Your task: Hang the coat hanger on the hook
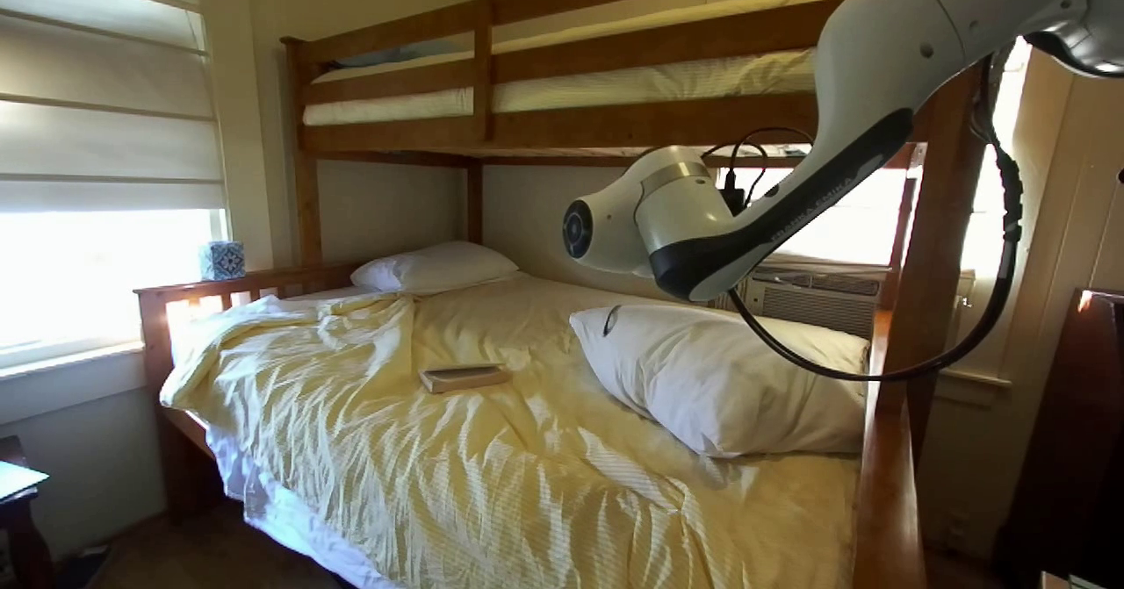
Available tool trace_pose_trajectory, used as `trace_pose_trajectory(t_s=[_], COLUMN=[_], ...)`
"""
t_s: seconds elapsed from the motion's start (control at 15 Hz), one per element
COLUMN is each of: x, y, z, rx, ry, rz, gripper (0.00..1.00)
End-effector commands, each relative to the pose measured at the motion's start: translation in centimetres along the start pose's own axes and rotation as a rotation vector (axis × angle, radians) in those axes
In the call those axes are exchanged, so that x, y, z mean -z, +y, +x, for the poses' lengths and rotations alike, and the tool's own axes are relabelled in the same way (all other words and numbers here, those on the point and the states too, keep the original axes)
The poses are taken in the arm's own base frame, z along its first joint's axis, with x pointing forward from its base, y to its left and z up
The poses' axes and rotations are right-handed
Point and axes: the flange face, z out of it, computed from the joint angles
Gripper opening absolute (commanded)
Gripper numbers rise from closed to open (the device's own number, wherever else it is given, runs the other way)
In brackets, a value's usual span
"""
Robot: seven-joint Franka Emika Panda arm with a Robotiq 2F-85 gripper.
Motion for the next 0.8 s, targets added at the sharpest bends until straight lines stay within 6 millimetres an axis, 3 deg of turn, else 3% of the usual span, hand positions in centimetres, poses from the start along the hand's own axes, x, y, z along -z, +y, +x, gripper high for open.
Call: trace_pose_trajectory(t_s=[0.0,0.33,0.67,0.73], x=[-5.0,-12.0,-15.3,-15.0], y=[0.2,-1.1,-1.7,-2.0], z=[-0.9,-1.5,-0.8,-0.2], rx=[-0.06,-0.187,-0.202,-0.183], ry=[-0.063,-0.148,-0.131,-0.134], rz=[-0.176,-0.048,0.092,0.022], gripper=[0.01,0.01,0.01,0.04])
